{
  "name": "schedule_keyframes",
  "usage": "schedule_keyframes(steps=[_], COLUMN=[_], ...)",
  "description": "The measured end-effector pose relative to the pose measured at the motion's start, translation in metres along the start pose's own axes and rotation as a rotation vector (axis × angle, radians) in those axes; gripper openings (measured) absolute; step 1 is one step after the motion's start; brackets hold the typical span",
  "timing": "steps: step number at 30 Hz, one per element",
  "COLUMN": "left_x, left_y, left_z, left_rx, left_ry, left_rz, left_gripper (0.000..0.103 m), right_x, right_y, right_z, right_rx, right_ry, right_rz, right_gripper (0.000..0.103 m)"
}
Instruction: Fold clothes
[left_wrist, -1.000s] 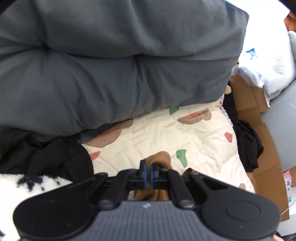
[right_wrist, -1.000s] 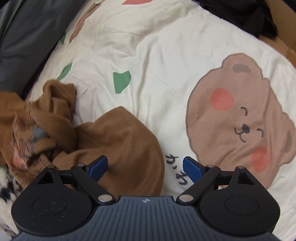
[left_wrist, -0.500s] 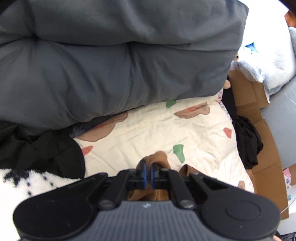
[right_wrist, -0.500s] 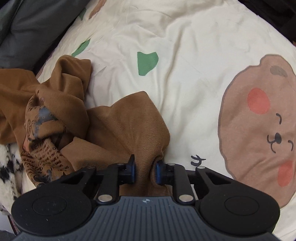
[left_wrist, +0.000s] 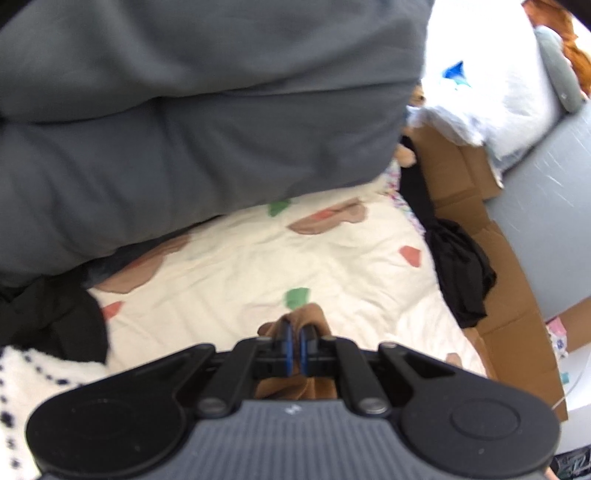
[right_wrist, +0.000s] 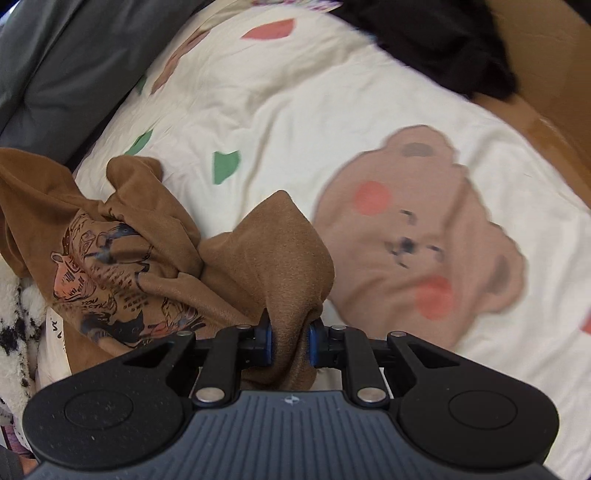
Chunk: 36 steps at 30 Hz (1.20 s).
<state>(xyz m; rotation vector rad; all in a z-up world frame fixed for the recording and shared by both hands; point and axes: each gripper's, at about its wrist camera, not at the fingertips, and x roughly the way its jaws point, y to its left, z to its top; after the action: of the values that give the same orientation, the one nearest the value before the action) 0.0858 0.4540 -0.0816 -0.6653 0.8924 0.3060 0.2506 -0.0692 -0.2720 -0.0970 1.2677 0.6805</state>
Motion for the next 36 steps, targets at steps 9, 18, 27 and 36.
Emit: schedule_keyframes(steps=[9, 18, 27, 36], left_x=[0.013, 0.044, 0.056, 0.071], left_y=[-0.093, -0.196, -0.282, -0.272], left_z=[-0.009, -0.036, -0.040, -0.041], left_rx=[0.105, 0.205, 0.255, 0.237], left_ry=[0.030, 0.088, 0.057, 0.064], left_rz=[-0.069, -0.157, -0.251, -0.228], left_gripper=[0.004, 0.004, 0.004, 0.004], right_x=[-0.091, -0.148, -0.212, -0.228], right_y=[-0.086, -0.137, -0.171, -0.169], right_z=[-0.079, -0.159, -0.192, -0.204], right_rx=[0.152, 0.265, 0.340, 0.363], right_ry=[-0.107, -0.145, -0.221, -0.220], right_rz=[-0.067, -0.152, -0.218, -0.199], right_gripper=[0.018, 0.018, 0.018, 0.018])
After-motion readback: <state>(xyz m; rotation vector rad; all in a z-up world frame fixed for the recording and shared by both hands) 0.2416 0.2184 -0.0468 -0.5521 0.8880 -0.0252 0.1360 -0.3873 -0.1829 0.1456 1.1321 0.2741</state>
